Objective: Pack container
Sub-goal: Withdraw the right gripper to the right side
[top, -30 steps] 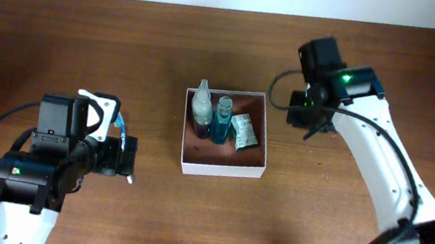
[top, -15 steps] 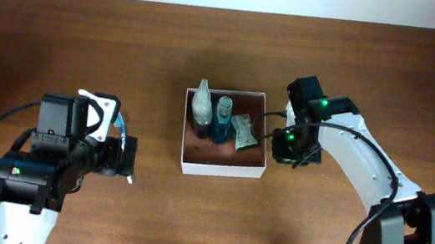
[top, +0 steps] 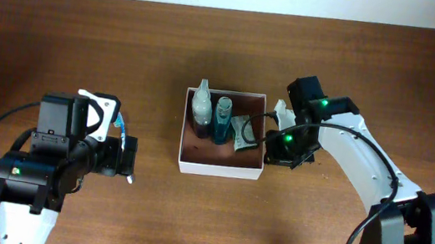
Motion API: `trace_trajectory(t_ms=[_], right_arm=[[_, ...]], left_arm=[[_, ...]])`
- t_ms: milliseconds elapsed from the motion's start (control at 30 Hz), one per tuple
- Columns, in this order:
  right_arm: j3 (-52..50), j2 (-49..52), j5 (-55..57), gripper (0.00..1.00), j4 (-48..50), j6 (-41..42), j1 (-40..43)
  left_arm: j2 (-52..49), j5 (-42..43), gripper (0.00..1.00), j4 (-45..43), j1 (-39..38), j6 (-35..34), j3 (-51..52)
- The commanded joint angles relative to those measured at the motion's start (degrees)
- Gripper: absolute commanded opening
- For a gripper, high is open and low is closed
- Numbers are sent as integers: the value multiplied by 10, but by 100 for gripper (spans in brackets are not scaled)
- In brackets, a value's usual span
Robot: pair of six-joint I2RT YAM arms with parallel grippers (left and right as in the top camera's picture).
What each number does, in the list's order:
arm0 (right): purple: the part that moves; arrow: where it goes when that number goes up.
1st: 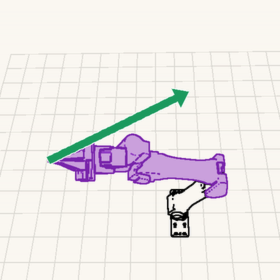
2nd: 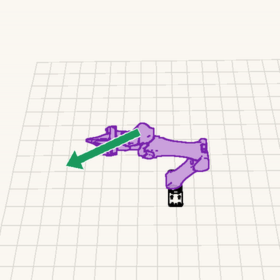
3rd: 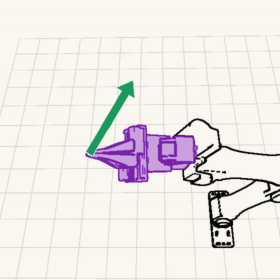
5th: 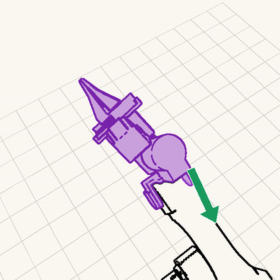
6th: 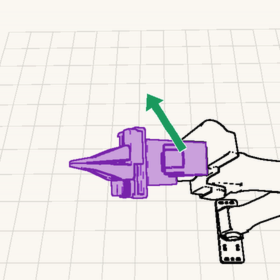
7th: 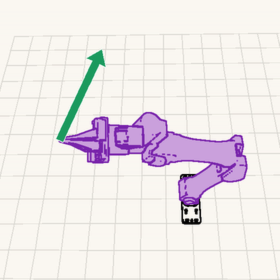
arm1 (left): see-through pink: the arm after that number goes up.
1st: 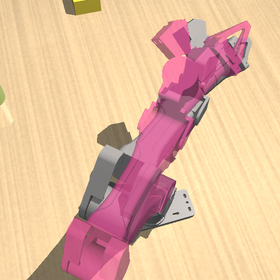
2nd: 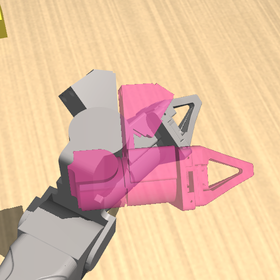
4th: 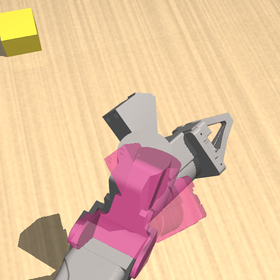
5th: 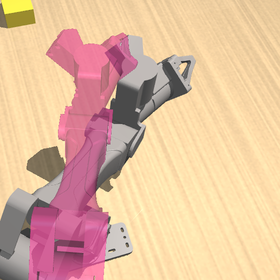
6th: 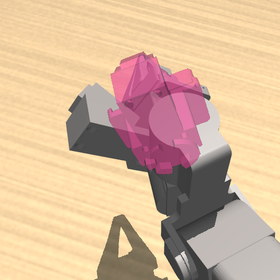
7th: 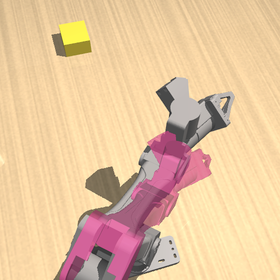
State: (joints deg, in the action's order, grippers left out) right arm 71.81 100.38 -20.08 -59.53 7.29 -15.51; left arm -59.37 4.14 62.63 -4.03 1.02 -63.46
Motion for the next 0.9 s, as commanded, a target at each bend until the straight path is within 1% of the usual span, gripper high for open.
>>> trace_trajectory(t_ms=[0,67,133,167,267,333,433,500,600,733,867], right_arm=[[-4,2,-24,20,4,-11,1],[-4,2,-21,20,9,-11,2],[-3,2,1,24,15,-10,3],[0,2,20,25,15,-6,5],[31,-5,134,28,-6,47,22],[57,-21,179,30,-24,68,36],[91,-64,218,34,-37,72,56],[99,-114,241,45,-39,72,71],[98,-184,242,74,-54,71,96],[98,-255,242,85,-108,71,132],[98,-293,240,86,-183,47,161]], left_arm=[[2,6,99,0,3,-3,-11],[2,6,99,0,3,-3,-11],[2,6,99,0,3,-3,-11],[2,6,99,0,3,-3,-11],[2,6,99,0,3,-3,-11],[2,6,99,0,3,-3,-11],[2,6,99,0,3,-3,-11],[2,6,99,-1,3,-3,-11],[2,7,99,-7,3,-3,-11],[1,6,99,-17,3,-4,-13],[-32,6,99,-8,3,-42,-38]])
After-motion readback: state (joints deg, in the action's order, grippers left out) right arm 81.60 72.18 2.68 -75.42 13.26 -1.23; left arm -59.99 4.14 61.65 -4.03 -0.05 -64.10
